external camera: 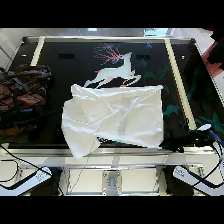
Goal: Fold the shirts.
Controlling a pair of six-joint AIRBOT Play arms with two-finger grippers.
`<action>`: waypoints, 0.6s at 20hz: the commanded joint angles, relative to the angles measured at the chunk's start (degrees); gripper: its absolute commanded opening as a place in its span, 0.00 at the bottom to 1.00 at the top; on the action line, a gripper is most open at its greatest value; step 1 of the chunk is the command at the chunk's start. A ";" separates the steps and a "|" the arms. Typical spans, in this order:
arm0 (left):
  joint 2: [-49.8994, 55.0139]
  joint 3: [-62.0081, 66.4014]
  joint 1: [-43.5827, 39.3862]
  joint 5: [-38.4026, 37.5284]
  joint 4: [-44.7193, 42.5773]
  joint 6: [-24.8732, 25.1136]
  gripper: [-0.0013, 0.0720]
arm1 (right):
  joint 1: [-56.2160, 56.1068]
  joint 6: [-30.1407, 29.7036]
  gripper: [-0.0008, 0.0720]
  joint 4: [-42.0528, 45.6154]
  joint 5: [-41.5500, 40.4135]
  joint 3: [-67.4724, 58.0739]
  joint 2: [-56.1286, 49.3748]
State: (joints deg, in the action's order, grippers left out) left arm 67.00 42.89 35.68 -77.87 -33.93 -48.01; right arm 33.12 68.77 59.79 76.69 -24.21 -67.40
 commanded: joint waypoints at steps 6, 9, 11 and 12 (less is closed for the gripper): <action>-0.04 -0.04 0.02 1.38 -0.44 0.02 0.40 | 0.00 -6.78 0.05 -9.46 8.22 -8.59 -0.57; 0.02 -0.04 0.02 3.52 -0.74 -1.40 0.40 | 0.00 -5.11 0.05 -9.42 8.33 -16.59 0.07; 0.74 -0.04 -0.04 3.37 -4.46 -4.13 0.43 | 0.00 -3.74 0.05 -9.05 6.67 -22.71 0.07; 1.42 -0.04 -0.20 3.26 -8.44 -7.32 0.52 | 0.00 -3.56 0.05 -9.05 5.42 -25.68 0.07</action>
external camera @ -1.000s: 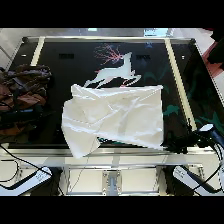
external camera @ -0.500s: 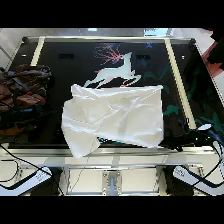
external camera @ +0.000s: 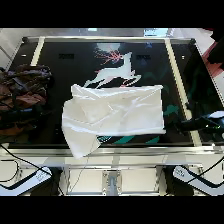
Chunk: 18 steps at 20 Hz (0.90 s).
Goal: Fold the shirts.
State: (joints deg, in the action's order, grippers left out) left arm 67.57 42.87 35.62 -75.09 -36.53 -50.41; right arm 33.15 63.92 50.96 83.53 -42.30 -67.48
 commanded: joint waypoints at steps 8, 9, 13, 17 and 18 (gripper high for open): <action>2.45 -7.76 -9.97 -2.71 -12.79 -14.62 0.90 | -0.02 2.51 0.05 -0.46 -3.48 -17.68 0.13; 2.45 -9.27 -11.93 -2.82 -12.72 -14.88 0.90 | -0.02 2.51 0.05 -0.46 -3.48 -17.68 0.15; 2.45 -12.98 -18.29 1.44 -12.28 -17.42 0.90 | -0.02 2.47 0.05 -0.52 -3.48 -17.68 0.15; 2.45 -13.20 -23.30 9.16 -5.46 -17.53 0.81 | -0.02 2.43 0.05 -1.55 -3.39 -17.68 0.15; 2.45 -13.20 -24.55 10.80 -5.27 -17.59 0.81 | -0.02 2.23 0.05 -1.97 -3.34 -17.68 0.15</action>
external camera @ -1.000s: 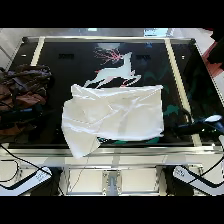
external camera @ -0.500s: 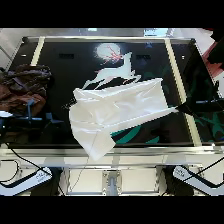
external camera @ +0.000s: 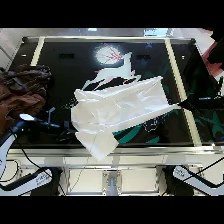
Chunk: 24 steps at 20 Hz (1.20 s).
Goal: Fold the shirts.
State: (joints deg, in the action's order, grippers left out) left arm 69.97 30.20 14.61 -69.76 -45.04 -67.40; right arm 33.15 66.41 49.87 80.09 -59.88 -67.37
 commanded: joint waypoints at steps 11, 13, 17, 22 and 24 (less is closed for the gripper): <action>0.50 -0.57 -12.41 12.57 3.21 -3.76 0.04 | -0.02 -1.75 0.05 -1.05 -0.57 -0.11 0.04; 0.50 -0.57 -12.52 14.01 2.64 -3.82 0.04 | -0.02 -1.77 0.05 -1.03 -0.52 -0.11 0.04; -0.66 3.65 -12.48 10.82 17.03 6.86 0.03 | 0.17 -2.27 0.05 -2.60 -0.68 -0.26 0.90; -12.72 29.27 -12.39 7.61 18.80 13.03 0.03 | 0.26 -5.81 0.04 -1.11 2.47 -11.37 9.40; -19.34 40.68 -12.39 10.10 10.10 11.32 0.03 | 0.26 -5.81 0.04 -1.33 0.87 -17.79 16.24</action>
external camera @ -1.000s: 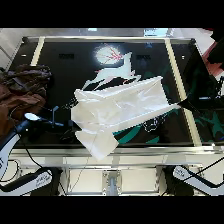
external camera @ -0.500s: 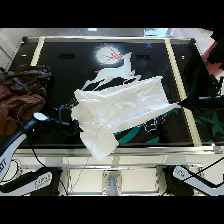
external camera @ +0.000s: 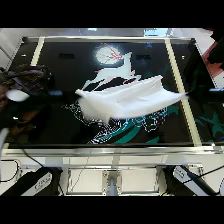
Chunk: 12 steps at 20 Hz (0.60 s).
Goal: Fold the shirts.
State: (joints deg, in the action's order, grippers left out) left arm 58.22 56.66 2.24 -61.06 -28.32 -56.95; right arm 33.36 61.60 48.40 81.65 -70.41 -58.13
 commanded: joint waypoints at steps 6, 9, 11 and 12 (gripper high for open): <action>-22.05 37.79 -0.04 13.77 -32.22 -16.00 0.03 | 0.00 5.84 0.04 13.81 -13.33 -26.86 25.92; -21.70 44.96 -0.04 8.55 -35.32 -18.40 0.03 | -0.02 6.32 0.04 13.92 -21.11 -34.45 27.15; -20.61 45.11 -0.04 4.20 -35.34 -20.20 0.03 | -0.02 6.05 0.04 8.37 -22.84 -35.45 24.61; -18.99 45.09 -0.04 -0.02 -35.58 -21.24 0.03 | -0.02 5.84 0.04 4.17 -22.43 -35.36 21.97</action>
State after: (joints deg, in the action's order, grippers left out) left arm 38.15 98.83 2.24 -54.41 -60.23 -74.37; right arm 33.36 66.96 58.19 63.55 -102.59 -34.13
